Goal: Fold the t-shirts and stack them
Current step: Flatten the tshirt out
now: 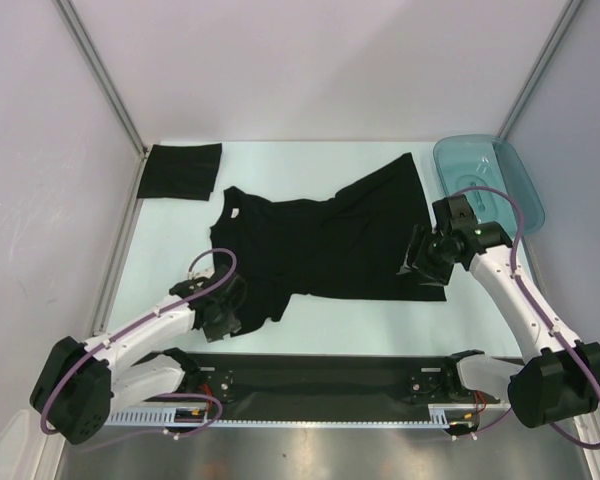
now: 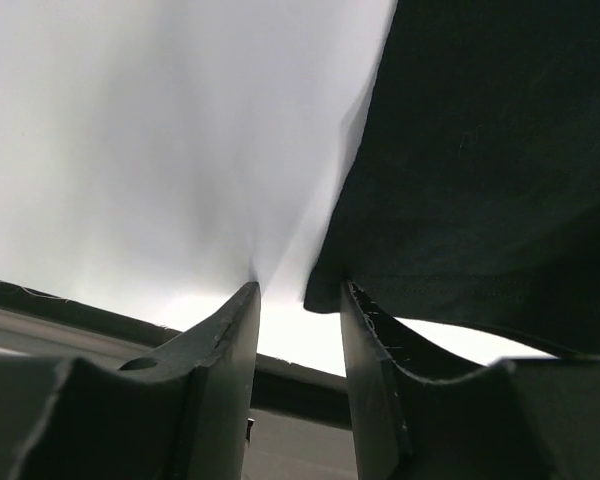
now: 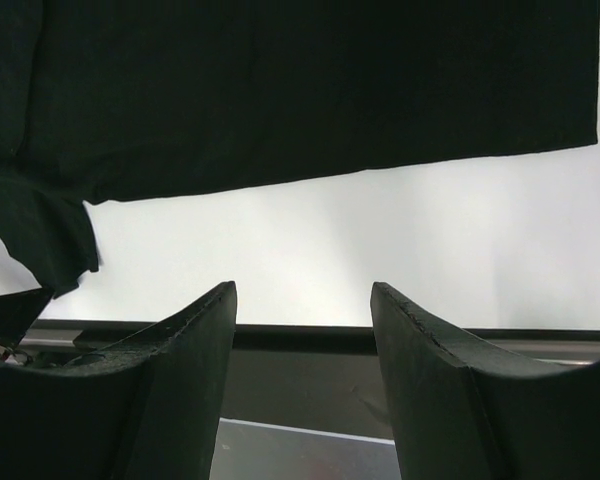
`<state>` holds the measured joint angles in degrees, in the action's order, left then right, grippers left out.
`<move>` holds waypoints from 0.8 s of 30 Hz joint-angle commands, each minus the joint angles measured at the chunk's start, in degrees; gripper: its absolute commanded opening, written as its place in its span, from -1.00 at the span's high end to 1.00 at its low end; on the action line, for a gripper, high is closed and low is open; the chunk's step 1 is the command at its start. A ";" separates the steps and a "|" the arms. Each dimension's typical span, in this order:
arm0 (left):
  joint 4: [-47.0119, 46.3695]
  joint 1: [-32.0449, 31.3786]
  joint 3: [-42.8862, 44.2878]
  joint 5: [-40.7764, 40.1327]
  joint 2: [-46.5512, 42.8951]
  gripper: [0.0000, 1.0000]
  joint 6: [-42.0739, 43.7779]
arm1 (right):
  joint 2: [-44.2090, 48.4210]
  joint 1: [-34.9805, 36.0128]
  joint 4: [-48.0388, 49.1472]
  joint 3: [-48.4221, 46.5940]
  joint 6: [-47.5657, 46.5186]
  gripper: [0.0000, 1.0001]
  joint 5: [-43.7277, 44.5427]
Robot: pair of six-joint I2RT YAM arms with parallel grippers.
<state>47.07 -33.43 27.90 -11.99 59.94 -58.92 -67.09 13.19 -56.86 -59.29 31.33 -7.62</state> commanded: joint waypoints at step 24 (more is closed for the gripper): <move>13.31 6.54 14.46 -13.58 -11.69 0.99 0.91 | -2.43 -19.60 1.74 6.46 -1.62 -0.24 0.94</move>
<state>55.05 -27.18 39.77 -19.88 49.63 -58.39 -68.66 -3.33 -57.34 -54.30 30.37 -5.93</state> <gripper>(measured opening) 0.009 0.621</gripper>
